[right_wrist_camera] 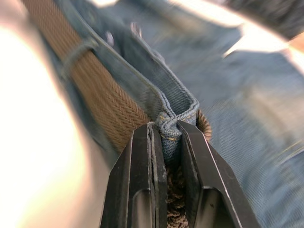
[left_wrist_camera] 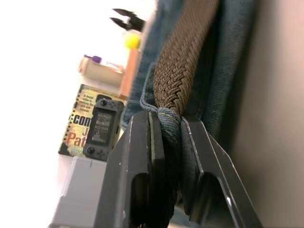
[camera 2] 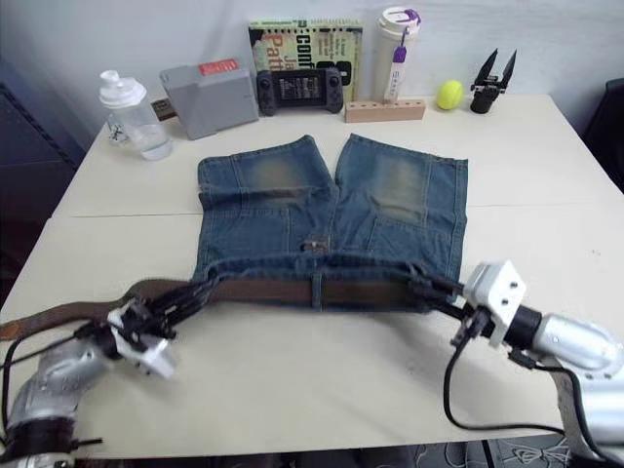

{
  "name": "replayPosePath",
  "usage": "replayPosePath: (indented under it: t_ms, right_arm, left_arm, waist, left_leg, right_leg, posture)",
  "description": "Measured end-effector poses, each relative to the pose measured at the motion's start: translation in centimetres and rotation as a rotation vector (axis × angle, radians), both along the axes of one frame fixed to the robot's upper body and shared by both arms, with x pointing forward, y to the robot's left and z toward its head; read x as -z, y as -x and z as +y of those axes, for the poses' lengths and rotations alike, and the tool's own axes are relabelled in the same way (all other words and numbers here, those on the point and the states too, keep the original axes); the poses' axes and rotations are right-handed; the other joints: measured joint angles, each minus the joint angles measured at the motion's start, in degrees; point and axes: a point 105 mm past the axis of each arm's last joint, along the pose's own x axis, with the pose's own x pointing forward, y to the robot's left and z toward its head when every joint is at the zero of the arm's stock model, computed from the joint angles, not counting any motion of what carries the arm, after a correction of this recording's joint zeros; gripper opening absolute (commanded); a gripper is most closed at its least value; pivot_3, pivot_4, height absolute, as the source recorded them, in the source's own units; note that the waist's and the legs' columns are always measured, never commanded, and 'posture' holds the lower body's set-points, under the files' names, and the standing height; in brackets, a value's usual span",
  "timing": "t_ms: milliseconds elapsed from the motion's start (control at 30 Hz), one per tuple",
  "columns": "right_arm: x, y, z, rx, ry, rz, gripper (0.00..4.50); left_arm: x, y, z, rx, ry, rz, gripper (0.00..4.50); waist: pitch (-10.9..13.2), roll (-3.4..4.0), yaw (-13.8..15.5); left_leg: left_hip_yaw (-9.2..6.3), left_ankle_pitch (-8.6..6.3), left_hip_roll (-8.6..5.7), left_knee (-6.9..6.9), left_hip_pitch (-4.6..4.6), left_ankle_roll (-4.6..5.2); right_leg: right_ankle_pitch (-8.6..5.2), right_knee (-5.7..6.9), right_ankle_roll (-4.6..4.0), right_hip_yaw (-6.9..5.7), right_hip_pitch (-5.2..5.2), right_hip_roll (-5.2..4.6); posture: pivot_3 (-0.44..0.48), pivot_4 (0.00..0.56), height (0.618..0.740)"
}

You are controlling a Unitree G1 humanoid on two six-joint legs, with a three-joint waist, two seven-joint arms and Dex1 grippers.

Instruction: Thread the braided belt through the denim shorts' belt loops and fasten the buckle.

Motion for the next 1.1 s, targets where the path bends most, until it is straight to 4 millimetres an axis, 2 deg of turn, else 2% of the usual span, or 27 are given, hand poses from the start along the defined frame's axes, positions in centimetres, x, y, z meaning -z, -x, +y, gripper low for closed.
replayPosePath:
  t_ms: [33, 67, 233, 300, 333, 400, 533, 700, 800, 867, 900, 967, 1100]
  right_arm:
    - [0.5, 0.2, 0.0, -0.011, 0.023, 0.029, 0.14]
    - [0.9, 0.4, 0.0, -0.017, 0.038, 0.062, 0.14]
    - [1.4, 0.5, -0.9, -0.008, 0.094, 0.147, 0.14]
    - [1.5, 0.6, -1.3, -0.016, 0.131, 0.153, 1.17]
    - [1.7, 0.7, -1.6, -0.015, 0.156, 0.162, 1.49]
    - [2.4, 1.0, -2.2, -0.013, 0.196, 0.197, 2.51]
    - [2.8, 1.9, -2.3, -0.042, 0.222, 0.239, 4.42]
    - [2.5, 2.5, -2.2, -0.057, 0.224, 0.293, 4.42]
    - [1.7, 2.1, -2.3, -0.046, 0.178, 0.311, 4.42]
    - [0.2, 1.4, -1.9, -0.049, 0.101, 0.312, 4.42]
    - [-1.2, 1.0, -1.8, -0.052, 0.064, 0.295, 4.42]
    - [-2.3, 0.8, -1.7, -0.056, 0.03, 0.295, 4.42]
    - [-4.6, 0.8, -1.9, -0.087, -0.092, 0.366, 4.42]
  left_arm:
    - [0.3, 0.2, 0.0, 0.007, -0.014, -0.008, 1.22]
    - [0.6, 0.3, 0.1, 0.007, -0.037, -0.006, 1.46]
    - [1.0, 0.2, 1.4, -0.03, -0.08, -0.01, 3.57]
    - [0.7, 0.3, 1.4, -0.018, -0.073, -0.034, 4.45]
    - [0.6, 0.4, 1.5, -0.01, -0.075, -0.04, 4.5]
    - [0.6, 0.8, 2.0, -0.005, -0.088, -0.033, 4.5]
    - [1.0, 2.0, 2.9, 0.014, -0.119, 0.017, 4.5]
    - [1.0, 3.4, 3.6, 0.046, -0.147, 0.1, 4.5]
    - [0.5, 3.4, 3.8, 0.056, -0.17, 0.124, 4.5]
    - [-0.4, 3.0, 3.8, 0.054, -0.181, 0.13, 4.5]
    - [-1.3, 2.6, 3.8, 0.05, -0.183, 0.121, 4.5]
    - [-2.1, 2.3, 3.7, 0.044, -0.177, 0.136, 4.5]
    - [-2.9, 2.0, 4.0, 0.012, -0.236, 0.348, 4.5]
  waist:
    - [-0.02, -0.03, 0.14]
    - [-0.02, -0.03, 0.28]
    - [-0.02, -0.03, 0.82]
    - [-0.03, -0.04, 0.91]
    - [-0.03, -0.04, 0.88]
    - [-0.04, -0.03, 0.66]
    - [-0.17, 0.15, -0.06]
    - [-0.23, 0.2, -0.7]
    - [-0.22, 0.2, -0.7]
    - [-0.16, 0.14, -0.71]
    - [-0.14, 0.16, -0.68]
    - [-0.14, 0.16, -0.56]
    - [0.0, 0.15, -0.67]
  left_leg:
    - [-0.09, -0.04, 0.09, 0.0, 0.11, 0.06]
    - [-0.32, -0.09, 0.22, -0.07, 0.32, 0.14]
    - [-0.25, -0.21, 0.09, -0.08, 0.45, 0.34]
    - [-0.26, -0.24, 0.01, -0.03, 0.49, 0.41]
    - [-0.24, -0.26, 0.01, -0.04, 0.58, 0.45]
    - [-0.15, -0.29, 0.03, -0.09, 0.67, 0.49]
    - [-0.05, -0.31, 0.09, -0.28, 0.82, 0.45]
    - [-0.03, -0.31, 0.08, -0.38, 0.85, 0.45]
    - [-0.02, -0.31, 0.08, -0.37, 0.81, 0.45]
    - [-0.01, -0.31, 0.09, -0.31, 0.74, 0.45]
    - [-0.02, -0.31, 0.09, -0.29, 0.74, 0.45]
    - [-0.07, -0.32, 0.09, -0.3, 0.73, 0.45]
    - [-0.08, -0.33, 0.07, -0.22, 0.67, 0.46]
  right_leg:
    - [0.0, -0.01, 0.0, 0.0, 0.08, -0.01]
    - [0.0, -0.01, 0.0, 0.06, 0.19, -0.07]
    - [0.01, 0.05, 0.03, -0.02, 0.24, -0.4]
    - [0.06, 0.05, 0.12, -0.04, 0.32, -0.51]
    - [0.08, 0.0, 0.14, -0.04, 0.41, -0.52]
    - [0.08, -0.04, 0.15, -0.03, 0.44, -0.54]
    - [0.07, -0.05, 0.13, -0.04, 0.42, -0.52]
    - [0.07, -0.13, 0.13, -0.03, 0.43, -0.55]
    - [0.07, -0.13, 0.13, -0.03, 0.39, -0.55]
    - [0.07, -0.1, 0.13, -0.03, 0.34, -0.55]
    - [0.07, -0.1, 0.13, -0.03, 0.34, -0.56]
    - [0.07, -0.06, 0.13, -0.07, 0.34, -0.56]
    - [0.07, -0.07, 0.13, -0.11, 0.34, -0.56]
  posture:
    - [0.0, 0.15, 0.726]
    - [0.0, 0.15, 0.726]
    - [0.0, 0.15, 0.726]
    - [0.0, 0.15, 0.726]
    - [0.0, 0.15, 0.726]
    - [0.0, 0.15, 0.726]
    - [0.0, 0.15, 0.726]
    - [0.0, 0.15, 0.726]
    - [0.0, 0.15, 0.726]
    - [0.0, 0.15, 0.726]
    - [0.0, 0.15, 0.726]
    - [0.0, 0.15, 0.726]
    - [0.0, 0.15, 0.726]
